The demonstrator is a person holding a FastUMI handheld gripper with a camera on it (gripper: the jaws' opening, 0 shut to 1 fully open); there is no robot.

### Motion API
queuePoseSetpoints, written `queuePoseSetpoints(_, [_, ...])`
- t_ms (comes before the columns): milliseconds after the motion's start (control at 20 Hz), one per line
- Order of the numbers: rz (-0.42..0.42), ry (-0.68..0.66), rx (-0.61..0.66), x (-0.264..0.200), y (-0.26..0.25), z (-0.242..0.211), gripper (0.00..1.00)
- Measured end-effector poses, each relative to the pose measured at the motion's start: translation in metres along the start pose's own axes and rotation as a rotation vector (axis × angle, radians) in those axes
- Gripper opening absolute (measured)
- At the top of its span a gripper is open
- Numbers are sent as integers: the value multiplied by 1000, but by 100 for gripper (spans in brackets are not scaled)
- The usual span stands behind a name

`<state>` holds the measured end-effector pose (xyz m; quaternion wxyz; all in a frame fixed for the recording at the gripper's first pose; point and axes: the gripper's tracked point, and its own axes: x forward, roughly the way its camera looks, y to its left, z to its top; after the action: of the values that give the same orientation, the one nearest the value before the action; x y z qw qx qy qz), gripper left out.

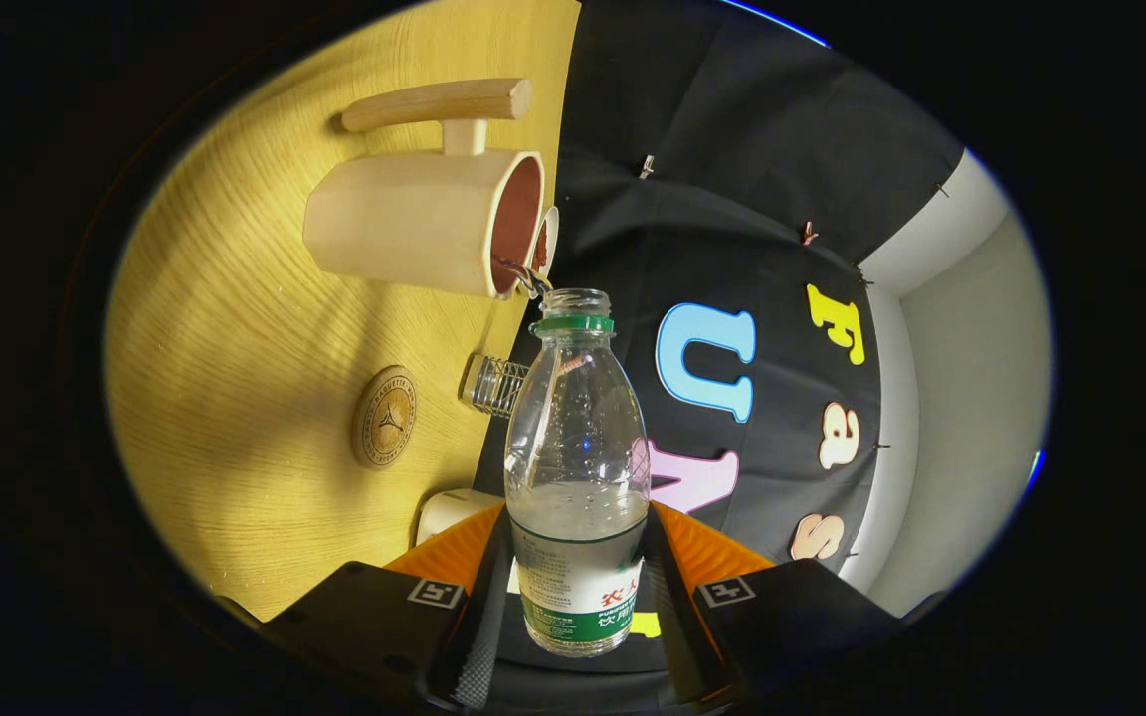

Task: Take the bottle from table, then pour the juice into the cup, finally place the bottle on the coaster

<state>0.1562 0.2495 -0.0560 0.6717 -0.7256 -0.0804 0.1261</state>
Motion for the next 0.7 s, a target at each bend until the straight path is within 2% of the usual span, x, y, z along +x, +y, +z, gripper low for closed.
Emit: queuePoseSetpoints(700, [-11, -13, -52, 5, -5, 2, 70])
